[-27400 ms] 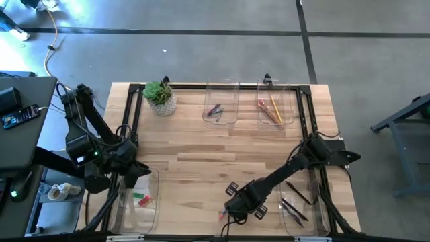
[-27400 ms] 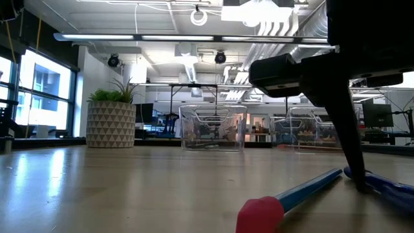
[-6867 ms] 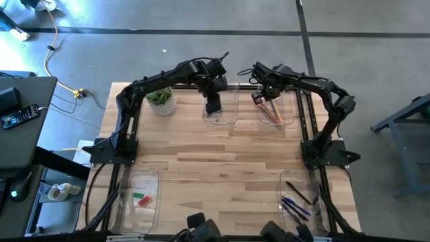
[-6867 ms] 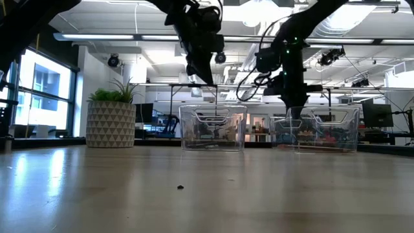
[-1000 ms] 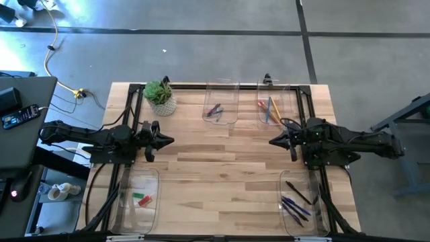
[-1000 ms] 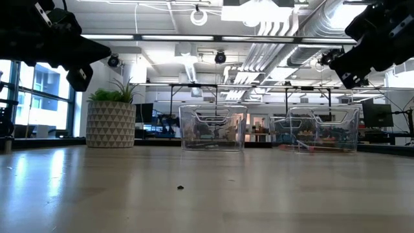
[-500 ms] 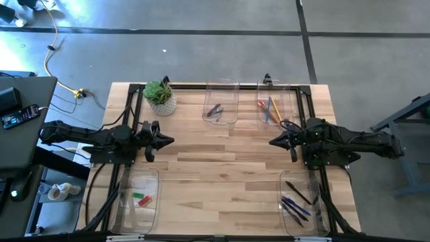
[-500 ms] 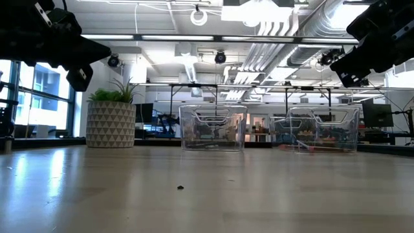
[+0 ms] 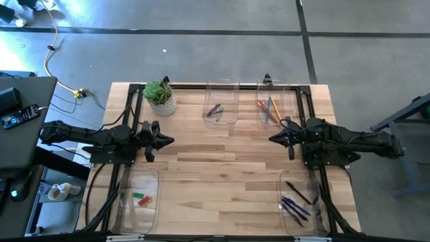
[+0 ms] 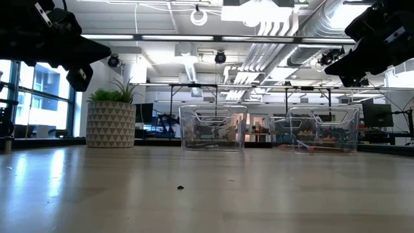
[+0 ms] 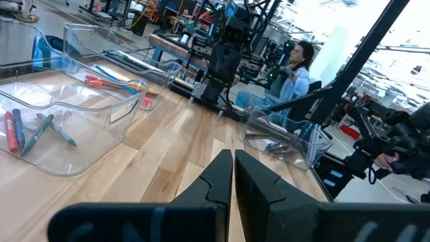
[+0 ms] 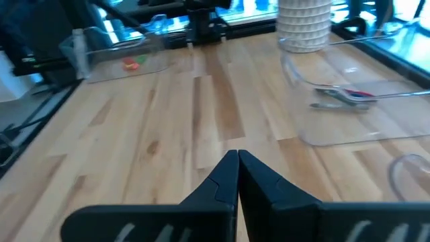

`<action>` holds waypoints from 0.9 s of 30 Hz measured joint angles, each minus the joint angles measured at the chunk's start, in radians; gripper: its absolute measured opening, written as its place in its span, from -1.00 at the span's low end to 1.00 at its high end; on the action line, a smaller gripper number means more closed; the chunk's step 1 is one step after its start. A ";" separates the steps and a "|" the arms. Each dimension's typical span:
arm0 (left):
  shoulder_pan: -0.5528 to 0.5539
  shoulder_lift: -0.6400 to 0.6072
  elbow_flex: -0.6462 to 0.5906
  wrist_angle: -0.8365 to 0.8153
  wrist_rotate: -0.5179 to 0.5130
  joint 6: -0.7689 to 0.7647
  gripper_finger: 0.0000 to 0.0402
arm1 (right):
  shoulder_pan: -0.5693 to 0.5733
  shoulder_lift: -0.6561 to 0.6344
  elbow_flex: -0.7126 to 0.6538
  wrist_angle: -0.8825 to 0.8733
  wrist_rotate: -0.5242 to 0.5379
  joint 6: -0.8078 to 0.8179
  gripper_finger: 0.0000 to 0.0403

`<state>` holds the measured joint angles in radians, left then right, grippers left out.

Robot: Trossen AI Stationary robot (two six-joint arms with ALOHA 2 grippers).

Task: Sort crayons/erasers/pens/pencils in bins
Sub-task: Return to Home Position

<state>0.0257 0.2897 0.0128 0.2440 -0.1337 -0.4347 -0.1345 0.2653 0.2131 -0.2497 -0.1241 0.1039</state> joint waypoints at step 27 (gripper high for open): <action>0.000 0.000 0.000 0.000 0.000 0.000 -0.96 | 0.000 0.000 0.000 0.000 0.053 0.213 -1.00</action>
<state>0.0257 0.2897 0.0128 0.2440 -0.1341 -0.4347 -0.1345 0.2653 0.2131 -0.2501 -0.0708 0.3167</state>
